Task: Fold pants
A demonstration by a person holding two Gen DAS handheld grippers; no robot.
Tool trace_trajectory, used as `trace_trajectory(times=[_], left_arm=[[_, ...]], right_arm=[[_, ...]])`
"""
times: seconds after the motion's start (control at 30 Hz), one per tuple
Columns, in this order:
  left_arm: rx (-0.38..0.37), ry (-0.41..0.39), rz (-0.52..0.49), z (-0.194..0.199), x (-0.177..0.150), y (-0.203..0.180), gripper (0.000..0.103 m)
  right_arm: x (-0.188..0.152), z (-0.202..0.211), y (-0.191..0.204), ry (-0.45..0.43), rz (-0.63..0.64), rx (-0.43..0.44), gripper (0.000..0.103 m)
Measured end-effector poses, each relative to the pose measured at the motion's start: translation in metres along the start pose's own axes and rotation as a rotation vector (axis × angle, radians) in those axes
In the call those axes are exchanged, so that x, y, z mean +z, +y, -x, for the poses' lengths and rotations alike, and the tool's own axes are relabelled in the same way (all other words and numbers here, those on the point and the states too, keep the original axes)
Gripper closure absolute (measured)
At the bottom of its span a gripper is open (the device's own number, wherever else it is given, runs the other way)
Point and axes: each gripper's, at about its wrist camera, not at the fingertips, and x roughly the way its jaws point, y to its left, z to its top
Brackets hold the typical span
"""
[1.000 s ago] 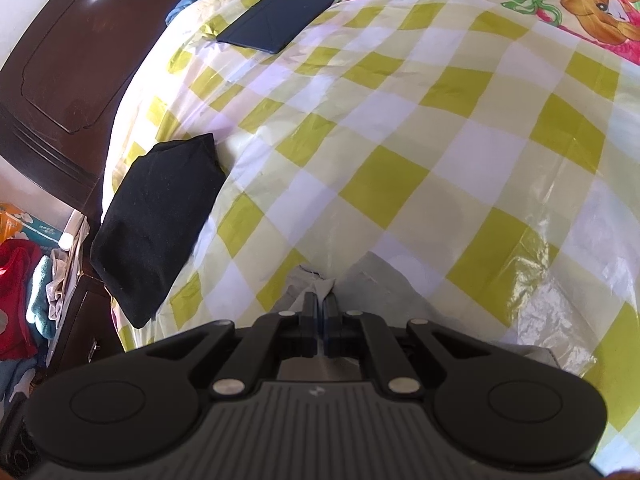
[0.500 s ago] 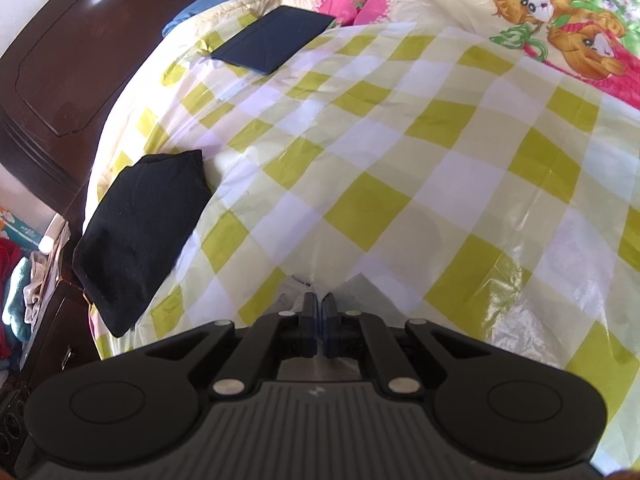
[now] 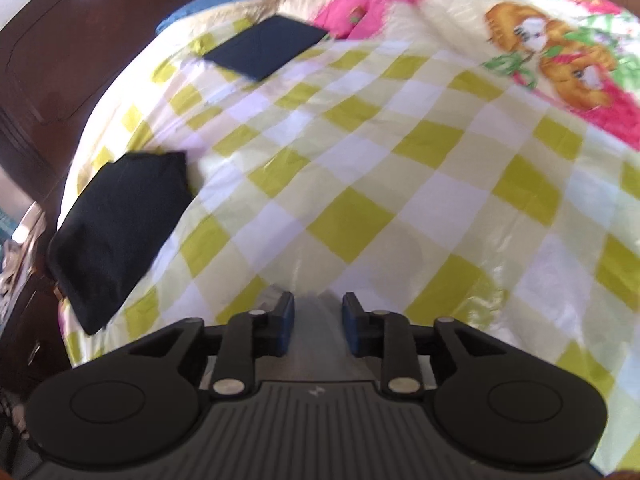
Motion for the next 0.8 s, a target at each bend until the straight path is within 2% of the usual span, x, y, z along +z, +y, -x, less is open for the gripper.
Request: trace_trajectory(times=[0.1, 0.2, 0.27, 0.3, 0.37, 0.43, 0.5, 0.53, 0.67, 0.73, 0.8], left_arm=[[0.034, -0.05, 0.014, 0.012, 0.002, 0.006, 0.079], [0.093, -0.136, -0.068, 0.027, 0.009, -0.001, 0.079], [0.08, -0.219, -0.121, 0.033, 0.019, -0.01, 0.078], [0.066, -0.248, -0.148, 0.031, 0.024, -0.016, 0.074], [0.038, -0.272, -0.2, 0.016, 0.035, -0.025, 0.071], [0.028, -0.225, -0.223, -0.009, 0.045, -0.029, 0.071], [0.081, -0.131, -0.208, -0.031, 0.051, -0.027, 0.071], [0.081, -0.106, -0.212, -0.034, 0.051, -0.025, 0.071], [0.104, -0.08, -0.248, -0.022, 0.038, -0.024, 0.07], [0.081, -0.066, -0.236, -0.02, 0.035, -0.023, 0.066], [0.056, -0.06, -0.235, -0.021, 0.032, -0.024, 0.058]], right_arm=[[-0.008, 0.018, -0.007, -0.103, -0.037, -0.054, 0.073], [-0.021, 0.037, -0.006, -0.158, -0.035, -0.047, 0.073], [-0.035, 0.041, 0.0, -0.151, -0.012, -0.007, 0.073], [-0.044, 0.04, 0.004, -0.136, -0.006, 0.008, 0.073], [-0.055, 0.03, 0.011, -0.097, 0.006, 0.024, 0.075], [-0.063, 0.022, 0.015, -0.081, 0.005, -0.011, 0.074], [-0.065, 0.023, 0.014, -0.104, -0.001, 0.003, 0.073], [-0.062, 0.024, 0.013, -0.123, 0.007, 0.008, 0.07], [-0.042, 0.02, 0.015, -0.179, 0.138, 0.007, 0.044], [-0.03, 0.001, 0.013, -0.098, 0.174, 0.034, 0.035], [-0.023, -0.02, 0.006, 0.015, 0.142, 0.082, 0.035]])
